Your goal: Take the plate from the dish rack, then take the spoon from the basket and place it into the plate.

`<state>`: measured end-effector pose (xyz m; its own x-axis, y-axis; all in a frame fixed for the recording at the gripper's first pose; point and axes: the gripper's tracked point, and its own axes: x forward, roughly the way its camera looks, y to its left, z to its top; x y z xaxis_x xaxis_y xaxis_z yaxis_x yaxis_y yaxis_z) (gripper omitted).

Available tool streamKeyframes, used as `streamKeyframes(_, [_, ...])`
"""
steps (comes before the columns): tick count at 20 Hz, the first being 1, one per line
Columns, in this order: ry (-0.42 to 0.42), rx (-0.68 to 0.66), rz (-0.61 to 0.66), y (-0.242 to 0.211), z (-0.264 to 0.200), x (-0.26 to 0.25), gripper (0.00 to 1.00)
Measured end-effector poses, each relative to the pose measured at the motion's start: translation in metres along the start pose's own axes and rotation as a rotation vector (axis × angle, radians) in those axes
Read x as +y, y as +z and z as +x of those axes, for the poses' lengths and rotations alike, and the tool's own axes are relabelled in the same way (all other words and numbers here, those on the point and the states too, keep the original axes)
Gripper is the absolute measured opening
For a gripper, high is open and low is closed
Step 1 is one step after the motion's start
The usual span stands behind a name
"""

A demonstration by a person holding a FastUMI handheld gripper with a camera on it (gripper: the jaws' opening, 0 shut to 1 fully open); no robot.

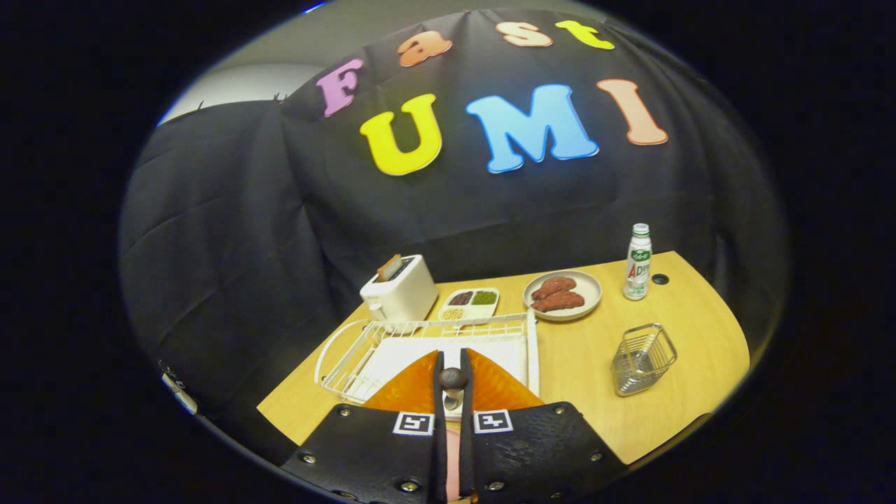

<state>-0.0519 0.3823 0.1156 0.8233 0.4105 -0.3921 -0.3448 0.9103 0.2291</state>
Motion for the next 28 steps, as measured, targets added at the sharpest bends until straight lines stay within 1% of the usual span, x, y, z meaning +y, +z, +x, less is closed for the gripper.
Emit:
streamKeyframes(4, [0.073,0.117,-0.069,-0.051,0.013,0.042,0.06])
streamKeyframes(8, [0.124,0.217,-0.144,-0.097,0.021,0.071,0.06])
streamKeyframes(12, [0.154,0.278,-0.179,-0.123,0.022,0.089,0.06])
streamKeyframes(18, [0.18,0.291,-0.211,-0.126,0.022,0.102,0.07])
streamKeyframes(20, [0.183,0.293,-0.2,-0.125,0.023,0.101,0.11])
streamKeyframes(24, [0.197,0.281,-0.166,-0.117,0.019,0.102,0.14])
streamKeyframes(28, [0.175,0.255,-0.163,-0.106,0.022,0.093,0.19])
